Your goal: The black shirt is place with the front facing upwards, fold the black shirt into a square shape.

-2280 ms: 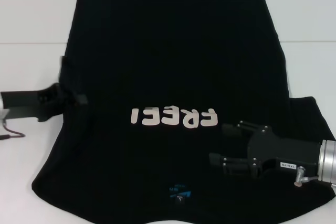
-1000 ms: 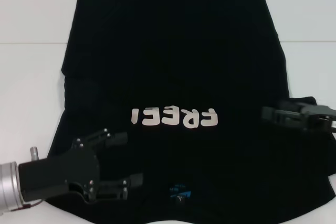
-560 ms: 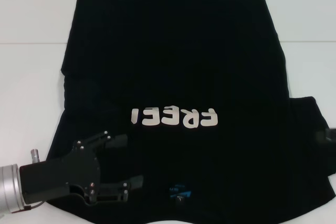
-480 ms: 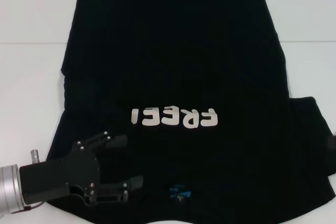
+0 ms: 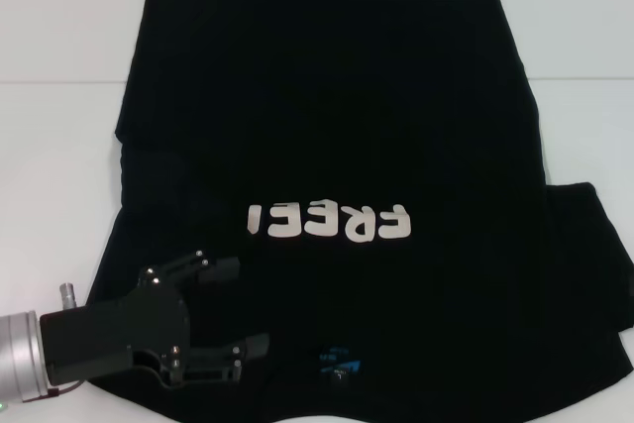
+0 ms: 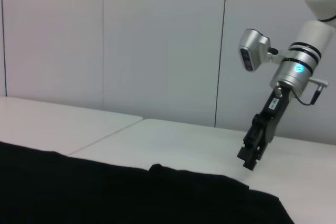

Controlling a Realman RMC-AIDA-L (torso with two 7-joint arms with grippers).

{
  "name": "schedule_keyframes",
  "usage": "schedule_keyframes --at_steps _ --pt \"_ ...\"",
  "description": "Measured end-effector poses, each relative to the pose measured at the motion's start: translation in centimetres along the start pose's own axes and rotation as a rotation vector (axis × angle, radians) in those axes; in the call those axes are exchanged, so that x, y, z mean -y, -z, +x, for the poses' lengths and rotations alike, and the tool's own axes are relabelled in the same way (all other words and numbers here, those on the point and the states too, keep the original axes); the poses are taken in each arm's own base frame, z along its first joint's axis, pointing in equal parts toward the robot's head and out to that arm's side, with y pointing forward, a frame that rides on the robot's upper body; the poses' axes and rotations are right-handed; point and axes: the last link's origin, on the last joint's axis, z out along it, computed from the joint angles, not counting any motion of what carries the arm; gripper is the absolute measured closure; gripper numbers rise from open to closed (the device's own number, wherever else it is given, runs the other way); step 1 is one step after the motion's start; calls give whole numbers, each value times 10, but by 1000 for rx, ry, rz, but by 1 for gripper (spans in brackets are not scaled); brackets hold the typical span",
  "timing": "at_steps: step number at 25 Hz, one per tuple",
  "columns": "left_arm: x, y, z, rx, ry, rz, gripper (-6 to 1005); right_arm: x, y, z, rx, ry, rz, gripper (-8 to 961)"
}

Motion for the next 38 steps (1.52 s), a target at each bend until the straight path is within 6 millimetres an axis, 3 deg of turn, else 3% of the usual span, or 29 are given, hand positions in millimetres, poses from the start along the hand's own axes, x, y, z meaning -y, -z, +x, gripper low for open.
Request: schedule_keyframes --at_steps 20,38 --pt "3 -1 -2 15 1 15 65 -3 -16 -21 31 5 48 71" --pt "2 -3 -4 15 12 18 65 -10 -31 -23 6 40 58 82"
